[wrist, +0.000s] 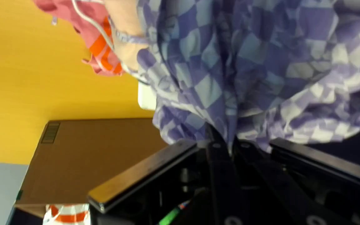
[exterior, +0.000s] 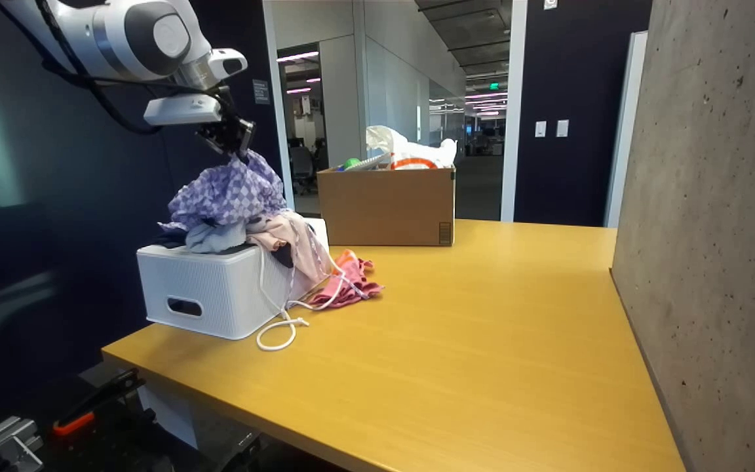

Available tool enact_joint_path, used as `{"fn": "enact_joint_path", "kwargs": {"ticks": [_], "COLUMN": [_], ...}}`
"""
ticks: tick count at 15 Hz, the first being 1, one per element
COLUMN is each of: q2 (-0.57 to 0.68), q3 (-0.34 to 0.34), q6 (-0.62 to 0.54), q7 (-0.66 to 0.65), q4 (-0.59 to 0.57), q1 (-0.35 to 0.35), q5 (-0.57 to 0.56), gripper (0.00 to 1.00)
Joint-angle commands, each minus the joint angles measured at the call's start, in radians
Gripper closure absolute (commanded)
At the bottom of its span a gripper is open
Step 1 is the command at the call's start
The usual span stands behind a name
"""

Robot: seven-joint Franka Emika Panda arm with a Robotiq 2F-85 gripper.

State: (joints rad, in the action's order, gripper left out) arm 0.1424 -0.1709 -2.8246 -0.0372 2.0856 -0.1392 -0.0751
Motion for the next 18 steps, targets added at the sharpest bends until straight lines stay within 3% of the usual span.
{"fn": "enact_joint_path", "kwargs": {"ticks": [1,5,9,13,18], "q2": [-0.093,-0.165,-0.209,-0.214,-0.17], "q3": [0.025,0.07,0.14,0.242,0.38], "q6": [0.051,0.058,0.072,0.091,0.055], "q7": [-0.007,-0.048,-0.057,-0.011,0.146], "q4": [-0.092,-0.213,-0.318,-0.388,-0.352], "q1": [0.005,0.039,0.12,0.212,0.297], "q5": [0.014,-0.018,-0.026,0.028,0.188], "gripper": [0.99,0.99,0.99,0.99,0.99]}}
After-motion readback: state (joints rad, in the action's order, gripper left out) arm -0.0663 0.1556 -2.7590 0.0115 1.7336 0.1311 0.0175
